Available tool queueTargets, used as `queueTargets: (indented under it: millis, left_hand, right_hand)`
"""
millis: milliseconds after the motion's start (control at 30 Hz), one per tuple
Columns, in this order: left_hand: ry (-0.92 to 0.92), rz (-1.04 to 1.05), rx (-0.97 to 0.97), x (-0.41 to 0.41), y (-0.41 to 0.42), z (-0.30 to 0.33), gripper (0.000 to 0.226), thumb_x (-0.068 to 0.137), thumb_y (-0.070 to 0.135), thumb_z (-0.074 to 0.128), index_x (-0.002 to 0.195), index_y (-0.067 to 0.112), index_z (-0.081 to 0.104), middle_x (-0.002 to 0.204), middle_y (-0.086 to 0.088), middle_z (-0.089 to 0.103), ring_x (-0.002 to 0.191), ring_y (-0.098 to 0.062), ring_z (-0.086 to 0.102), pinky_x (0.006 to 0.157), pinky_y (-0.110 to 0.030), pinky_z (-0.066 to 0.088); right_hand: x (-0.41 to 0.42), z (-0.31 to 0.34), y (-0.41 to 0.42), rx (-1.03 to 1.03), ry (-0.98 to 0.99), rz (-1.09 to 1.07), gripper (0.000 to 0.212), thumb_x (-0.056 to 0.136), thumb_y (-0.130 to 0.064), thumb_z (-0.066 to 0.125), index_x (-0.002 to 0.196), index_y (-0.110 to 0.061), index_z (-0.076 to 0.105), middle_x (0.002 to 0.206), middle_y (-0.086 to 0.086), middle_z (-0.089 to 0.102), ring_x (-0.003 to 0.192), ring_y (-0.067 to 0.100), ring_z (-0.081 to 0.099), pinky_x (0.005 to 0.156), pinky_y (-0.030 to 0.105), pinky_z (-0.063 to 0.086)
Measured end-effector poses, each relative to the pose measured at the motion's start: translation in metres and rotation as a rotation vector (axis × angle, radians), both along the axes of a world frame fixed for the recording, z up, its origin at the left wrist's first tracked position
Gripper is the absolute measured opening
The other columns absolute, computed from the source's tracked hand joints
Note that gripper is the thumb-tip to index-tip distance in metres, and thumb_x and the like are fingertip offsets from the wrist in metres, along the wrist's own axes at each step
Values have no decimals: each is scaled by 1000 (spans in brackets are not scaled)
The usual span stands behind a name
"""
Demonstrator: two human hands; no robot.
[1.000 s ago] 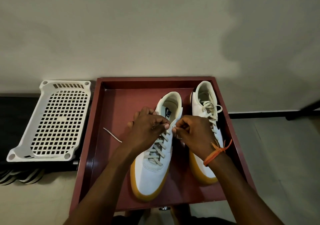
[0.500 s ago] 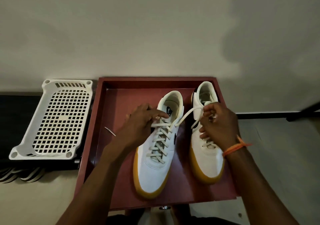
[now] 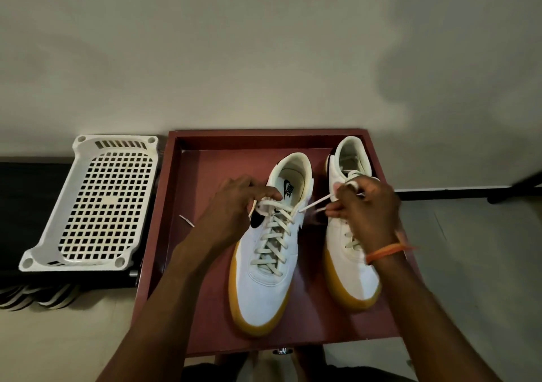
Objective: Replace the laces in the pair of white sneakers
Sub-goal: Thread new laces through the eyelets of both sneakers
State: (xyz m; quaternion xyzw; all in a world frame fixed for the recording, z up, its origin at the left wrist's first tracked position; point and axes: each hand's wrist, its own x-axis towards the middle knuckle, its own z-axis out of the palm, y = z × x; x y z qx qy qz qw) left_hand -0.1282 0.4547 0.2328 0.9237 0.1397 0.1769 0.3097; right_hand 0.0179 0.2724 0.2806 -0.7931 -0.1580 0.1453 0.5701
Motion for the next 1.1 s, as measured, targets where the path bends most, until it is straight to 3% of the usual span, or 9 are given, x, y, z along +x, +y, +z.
queueTargets:
  millis: [67, 133, 333, 433, 533, 667, 800, 967, 1100]
  left_hand:
    - [-7, -5, -24, -2, -4, 6, 31, 88, 21, 50, 107, 34, 70, 93, -1, 69, 76, -25, 63, 68, -46, 52]
    - [-2, 5, -65, -4, -11, 13, 43, 84, 27, 36, 104, 27, 73, 89, -2, 69, 77, -26, 62, 71, -43, 52]
    - [98, 73, -146, -6, -18, 26, 30, 93, 4, 59, 107, 27, 71, 90, 12, 62, 72, 4, 56, 67, -5, 36]
    - [96, 73, -197, -4, -20, 24, 30, 93, 2, 58, 103, 28, 71, 88, 7, 63, 70, -1, 58, 65, -6, 36]
    - [118, 90, -269, -3, -18, 26, 29, 93, 0, 57, 96, 26, 70, 81, 7, 64, 66, -2, 61, 62, -11, 43]
    - [152, 99, -282, -6, -13, 30, 32, 93, 2, 58, 89, 33, 66, 74, 10, 66, 62, -8, 63, 59, -12, 46]
    - [234, 124, -380, -12, -9, 37, 17, 96, 15, 60, 102, 28, 68, 80, 9, 68, 68, -1, 64, 64, -13, 44]
    - [-30, 170, -781, -18, -8, 89, 17, 95, 3, 59, 110, 6, 67, 76, -2, 65, 53, 7, 55, 54, -6, 41]
    - [-150, 143, -796, -9, -4, 131, 17, 93, 2, 60, 107, 5, 71, 73, 7, 70, 61, 6, 60, 57, -6, 42]
  right_hand:
    - [19, 6, -9, 124, 9, -176, 23, 92, -13, 67, 72, -4, 58, 65, 17, 67, 58, 27, 71, 58, 35, 59]
    - [24, 6, -13, 188, 36, -243, 23, 93, -15, 66, 75, -3, 58, 68, 19, 66, 61, 27, 71, 60, 36, 59]
    - [7, 6, 0, 146, 202, 27, 18, 86, -17, 73, 96, -5, 65, 85, 17, 70, 73, 28, 73, 67, 34, 60]
    - [-8, 1, 4, 67, 147, 177, 3, 88, -8, 70, 87, -6, 69, 74, 14, 70, 63, 24, 71, 59, 29, 58]
    - [-2, 3, 3, 100, 146, 77, 9, 90, -2, 66, 83, -6, 70, 68, 18, 68, 57, 27, 69, 54, 27, 57]
    - [32, 15, -18, 259, 85, -161, 8, 89, -8, 69, 82, -8, 72, 63, 12, 68, 57, 26, 68, 61, 32, 59]
    - [21, 11, -10, 262, 105, -97, 9, 91, -11, 67, 85, -7, 73, 68, 13, 70, 62, 26, 69, 67, 36, 58]
    - [-6, 31, 14, 313, 203, 139, 16, 93, -6, 62, 104, 1, 70, 90, 14, 75, 88, 28, 73, 81, 35, 59]
    - [-10, 73, 30, 280, 12, 305, 18, 84, 4, 71, 101, -3, 73, 92, 6, 76, 91, 20, 73, 84, 28, 57]
